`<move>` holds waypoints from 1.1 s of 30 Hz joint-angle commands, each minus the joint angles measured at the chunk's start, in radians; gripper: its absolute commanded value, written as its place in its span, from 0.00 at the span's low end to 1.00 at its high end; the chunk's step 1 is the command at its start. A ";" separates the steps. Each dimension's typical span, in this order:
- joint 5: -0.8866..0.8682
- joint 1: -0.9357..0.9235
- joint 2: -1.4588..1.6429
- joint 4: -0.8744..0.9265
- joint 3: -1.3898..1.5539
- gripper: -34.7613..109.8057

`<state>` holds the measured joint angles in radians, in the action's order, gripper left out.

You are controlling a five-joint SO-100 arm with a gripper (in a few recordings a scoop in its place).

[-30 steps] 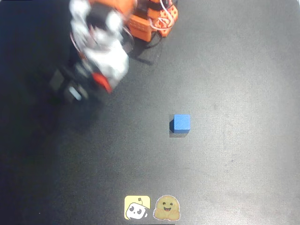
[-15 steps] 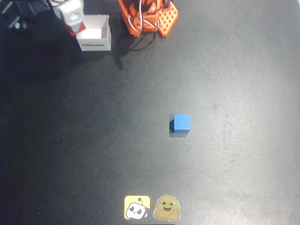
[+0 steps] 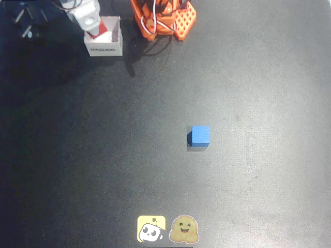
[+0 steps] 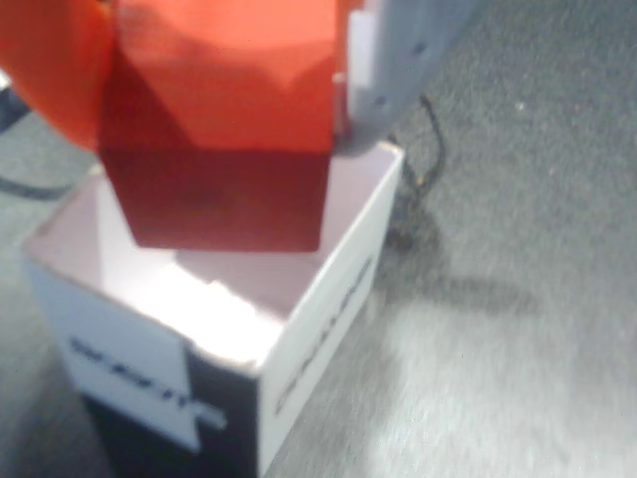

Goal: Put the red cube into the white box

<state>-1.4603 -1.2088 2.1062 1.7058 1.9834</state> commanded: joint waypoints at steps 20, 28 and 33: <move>0.092 -0.006 0.064 0.097 0.025 0.34; 0.121 -0.006 0.074 0.097 0.017 0.38; 0.127 -0.006 0.086 0.097 0.011 0.34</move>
<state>-1.3392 -1.2057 2.1568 1.7181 2.0126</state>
